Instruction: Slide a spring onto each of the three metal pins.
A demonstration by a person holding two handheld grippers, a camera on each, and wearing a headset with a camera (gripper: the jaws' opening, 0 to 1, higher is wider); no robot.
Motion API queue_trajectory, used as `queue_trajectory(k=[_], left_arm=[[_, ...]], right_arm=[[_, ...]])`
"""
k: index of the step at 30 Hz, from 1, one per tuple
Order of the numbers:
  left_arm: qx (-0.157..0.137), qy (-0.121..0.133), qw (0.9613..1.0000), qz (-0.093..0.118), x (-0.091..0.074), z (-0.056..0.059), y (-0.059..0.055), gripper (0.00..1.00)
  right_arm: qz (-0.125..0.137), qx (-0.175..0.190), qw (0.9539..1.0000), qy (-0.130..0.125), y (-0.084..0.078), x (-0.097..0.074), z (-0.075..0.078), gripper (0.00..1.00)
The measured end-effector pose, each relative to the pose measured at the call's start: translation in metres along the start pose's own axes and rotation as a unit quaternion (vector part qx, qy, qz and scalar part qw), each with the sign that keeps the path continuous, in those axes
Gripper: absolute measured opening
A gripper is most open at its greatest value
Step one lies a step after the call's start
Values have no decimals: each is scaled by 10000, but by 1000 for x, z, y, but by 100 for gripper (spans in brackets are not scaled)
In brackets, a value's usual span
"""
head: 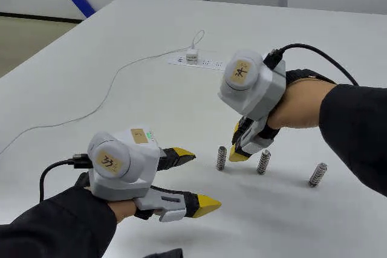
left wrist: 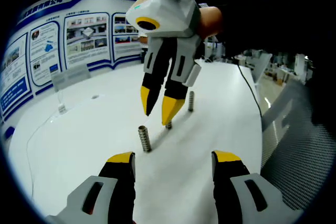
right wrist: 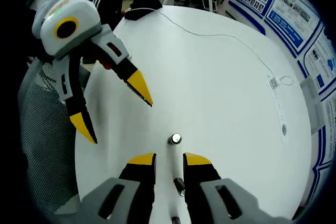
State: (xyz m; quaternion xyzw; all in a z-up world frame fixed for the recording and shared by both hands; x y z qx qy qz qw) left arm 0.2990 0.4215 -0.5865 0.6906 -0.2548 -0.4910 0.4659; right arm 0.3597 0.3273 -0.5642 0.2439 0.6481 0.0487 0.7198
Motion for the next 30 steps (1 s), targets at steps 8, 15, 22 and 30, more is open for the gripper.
queue_trajectory(k=[8,15,22,30], left_arm=[[29,-45,10000,-5,1,2,0,61],[8,-35,10000,16,0,1,1,61],[32,-42,10000,11,0,2,1,61],[41,-20,10000,28,-1,1,2,62]], right_arm=[[548,261,9981,-98,-10,-25,-11,22],[1009,585,9927,-303,-30,-50,-15,22],[1325,1007,9845,-559,-58,-71,-18,22],[1764,1325,9724,-758,-93,-84,-26,24]])
Point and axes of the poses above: the centre of the closed fingertips' face, and the gripper's own axes: x roughly forward along the fingers, z roughly to its right, y roughly out of its top, the point moved 5 cm from there along -x, roughly backward along the fingers, and after that the axes turned 6 degrees about x, right-handed, at the moved point
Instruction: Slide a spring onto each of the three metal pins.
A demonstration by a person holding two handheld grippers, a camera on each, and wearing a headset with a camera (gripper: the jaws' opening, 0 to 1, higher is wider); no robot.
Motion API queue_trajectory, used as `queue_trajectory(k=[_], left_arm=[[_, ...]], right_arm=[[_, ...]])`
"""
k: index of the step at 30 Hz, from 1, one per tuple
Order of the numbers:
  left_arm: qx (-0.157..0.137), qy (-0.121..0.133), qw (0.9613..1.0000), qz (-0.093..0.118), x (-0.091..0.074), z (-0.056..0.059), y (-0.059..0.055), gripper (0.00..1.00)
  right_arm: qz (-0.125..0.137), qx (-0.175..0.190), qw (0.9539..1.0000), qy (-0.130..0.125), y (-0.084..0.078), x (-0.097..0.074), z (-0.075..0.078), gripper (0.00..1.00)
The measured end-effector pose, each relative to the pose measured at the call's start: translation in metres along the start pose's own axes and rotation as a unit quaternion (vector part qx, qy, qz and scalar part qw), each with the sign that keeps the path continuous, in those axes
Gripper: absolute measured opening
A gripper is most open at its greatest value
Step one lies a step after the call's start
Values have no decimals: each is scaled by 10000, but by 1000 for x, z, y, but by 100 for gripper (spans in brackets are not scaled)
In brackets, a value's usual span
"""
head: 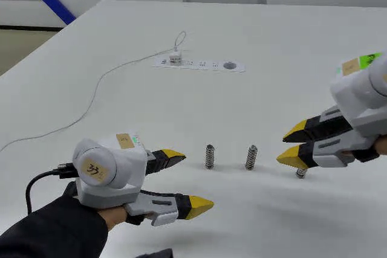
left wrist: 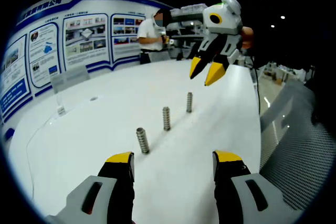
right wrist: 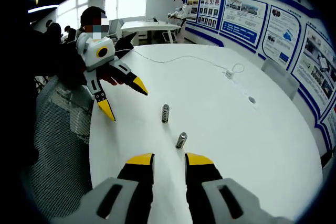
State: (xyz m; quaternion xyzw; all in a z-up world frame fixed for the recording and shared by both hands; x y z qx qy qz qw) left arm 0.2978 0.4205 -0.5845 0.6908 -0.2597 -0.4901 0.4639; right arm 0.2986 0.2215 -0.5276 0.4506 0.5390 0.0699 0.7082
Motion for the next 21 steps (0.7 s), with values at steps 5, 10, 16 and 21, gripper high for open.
queue_trajectory(k=[5,10,16,21], left_arm=[[0,3,10000,11,0,0,0,62],[13,-23,10000,-7,0,2,0,63],[2,-36,10000,-7,0,2,1,63],[-9,-34,10000,-10,0,2,1,64]], right_arm=[[269,224,9992,-171,-19,-10,6,27],[591,500,9966,-277,-36,-20,11,32],[763,668,9940,-399,-60,-27,17,39],[1000,645,9915,-522,-70,-31,20,42]])
Point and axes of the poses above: the centre of the closed fingertips' face, and the gripper's own axes: x roughly forward along the fingers, z roughly to its right, y roughly out of its top, the point moved 5 cm from there along -x, roughly backward along the fingers, and after that the axes turned 6 degrees about x, right-handed, at the moved point
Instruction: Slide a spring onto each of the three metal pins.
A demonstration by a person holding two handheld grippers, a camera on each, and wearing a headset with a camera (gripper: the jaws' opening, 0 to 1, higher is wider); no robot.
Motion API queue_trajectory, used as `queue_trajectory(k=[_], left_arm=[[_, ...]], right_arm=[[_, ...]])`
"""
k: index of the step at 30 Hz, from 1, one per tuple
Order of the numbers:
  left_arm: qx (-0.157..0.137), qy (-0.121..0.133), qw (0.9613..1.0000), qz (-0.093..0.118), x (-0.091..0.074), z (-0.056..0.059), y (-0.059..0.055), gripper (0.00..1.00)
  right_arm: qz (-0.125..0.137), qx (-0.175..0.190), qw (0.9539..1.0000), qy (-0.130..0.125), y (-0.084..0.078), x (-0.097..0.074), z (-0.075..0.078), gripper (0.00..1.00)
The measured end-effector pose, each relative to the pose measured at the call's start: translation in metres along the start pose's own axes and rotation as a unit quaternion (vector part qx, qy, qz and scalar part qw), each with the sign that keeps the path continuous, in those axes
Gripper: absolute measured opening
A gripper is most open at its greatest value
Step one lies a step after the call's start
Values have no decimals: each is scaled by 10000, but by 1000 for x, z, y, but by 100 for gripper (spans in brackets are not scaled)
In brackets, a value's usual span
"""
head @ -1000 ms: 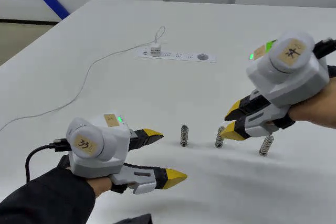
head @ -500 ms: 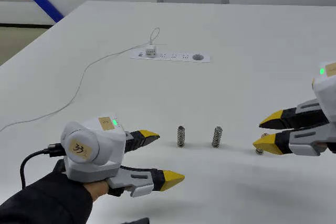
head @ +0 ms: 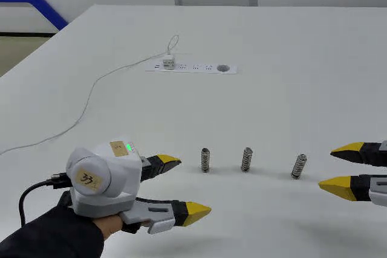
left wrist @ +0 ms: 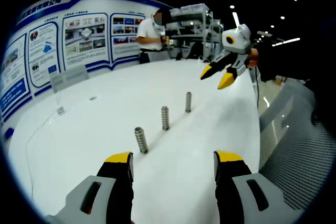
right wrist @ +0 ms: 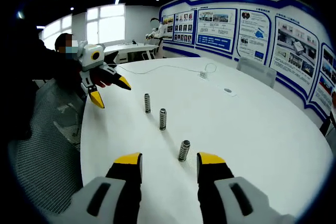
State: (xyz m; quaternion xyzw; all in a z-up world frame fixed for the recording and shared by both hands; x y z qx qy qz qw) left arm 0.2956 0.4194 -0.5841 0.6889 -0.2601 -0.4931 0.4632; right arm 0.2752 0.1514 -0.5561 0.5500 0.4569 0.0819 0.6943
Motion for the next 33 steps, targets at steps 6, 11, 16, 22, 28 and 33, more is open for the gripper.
queue_trajectory(k=[6,11,16,22,28,33], left_arm=[[33,-18,10000,-37,0,1,-1,64],[-22,19,10000,-21,-1,-1,-2,64],[-30,9,10000,-30,0,-1,-3,65],[-108,10,9999,-50,0,-3,-6,66],[-150,38,9999,-45,-1,-4,-6,67],[-159,30,9999,-53,-1,-3,-7,67]], right_arm=[[174,44,9998,-85,-8,-2,3,48],[244,107,9996,-137,-12,-3,4,50],[332,185,9991,-200,-14,-6,5,51],[304,234,9990,-228,-17,-6,3,52],[311,271,9988,-246,-16,-6,3,52],[328,293,9988,-228,-14,-5,1,53]])
Point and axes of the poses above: the centre of the closed fingertips' face, and the gripper's own axes: x roughly forward along the fingers, z roughly to its right, y roughly out of its top, the point moved 5 cm from there along -x, roughly backward along the fingers, and after that the axes turned 6 degrees about x, right-handed, at the moved point
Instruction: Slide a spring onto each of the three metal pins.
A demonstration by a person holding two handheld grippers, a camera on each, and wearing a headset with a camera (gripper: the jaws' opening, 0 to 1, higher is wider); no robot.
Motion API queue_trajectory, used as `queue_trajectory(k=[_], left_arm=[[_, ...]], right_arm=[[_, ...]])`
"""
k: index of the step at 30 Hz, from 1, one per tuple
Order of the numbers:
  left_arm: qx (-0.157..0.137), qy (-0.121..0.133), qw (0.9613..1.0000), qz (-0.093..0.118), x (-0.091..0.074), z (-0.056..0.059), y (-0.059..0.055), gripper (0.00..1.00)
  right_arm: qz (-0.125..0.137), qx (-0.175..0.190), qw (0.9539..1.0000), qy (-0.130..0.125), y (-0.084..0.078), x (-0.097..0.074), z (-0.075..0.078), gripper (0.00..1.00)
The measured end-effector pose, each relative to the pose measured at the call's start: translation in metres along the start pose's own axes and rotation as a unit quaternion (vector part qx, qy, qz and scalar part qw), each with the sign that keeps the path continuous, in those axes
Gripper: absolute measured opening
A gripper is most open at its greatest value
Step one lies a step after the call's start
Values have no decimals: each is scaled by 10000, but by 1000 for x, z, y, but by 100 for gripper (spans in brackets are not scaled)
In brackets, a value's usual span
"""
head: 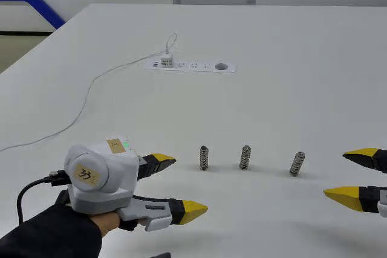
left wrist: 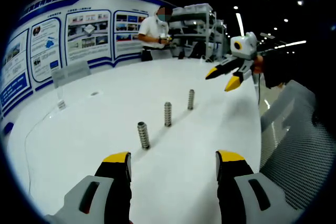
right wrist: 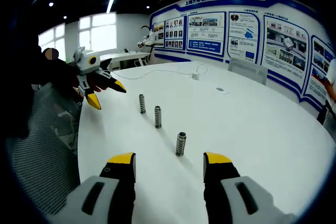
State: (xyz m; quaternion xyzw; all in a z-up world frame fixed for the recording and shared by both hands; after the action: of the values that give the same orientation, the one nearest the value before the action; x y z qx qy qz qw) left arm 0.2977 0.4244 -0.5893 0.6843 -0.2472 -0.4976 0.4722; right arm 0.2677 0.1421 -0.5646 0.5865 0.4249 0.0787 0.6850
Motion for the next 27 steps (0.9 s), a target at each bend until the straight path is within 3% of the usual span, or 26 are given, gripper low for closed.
queue_trajectory(k=[27], left_arm=[[11,-12,10000,-18,0,1,0,67]], right_arm=[[-94,41,9999,2,-1,2,-4,53]])
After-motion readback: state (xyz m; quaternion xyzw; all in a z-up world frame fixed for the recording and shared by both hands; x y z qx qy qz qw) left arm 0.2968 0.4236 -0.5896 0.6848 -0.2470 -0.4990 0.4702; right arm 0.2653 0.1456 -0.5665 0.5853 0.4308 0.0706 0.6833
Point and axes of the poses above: the centre of the closed fingertips' face, and the gripper's own axes: x roughly forward along the fingers, z roughly to its right, y roughly out of its top, the point moved 5 cm from there along -x, roughly backward along the fingers, and after that the axes turned 6 degrees about x, right-handed, at the moved point
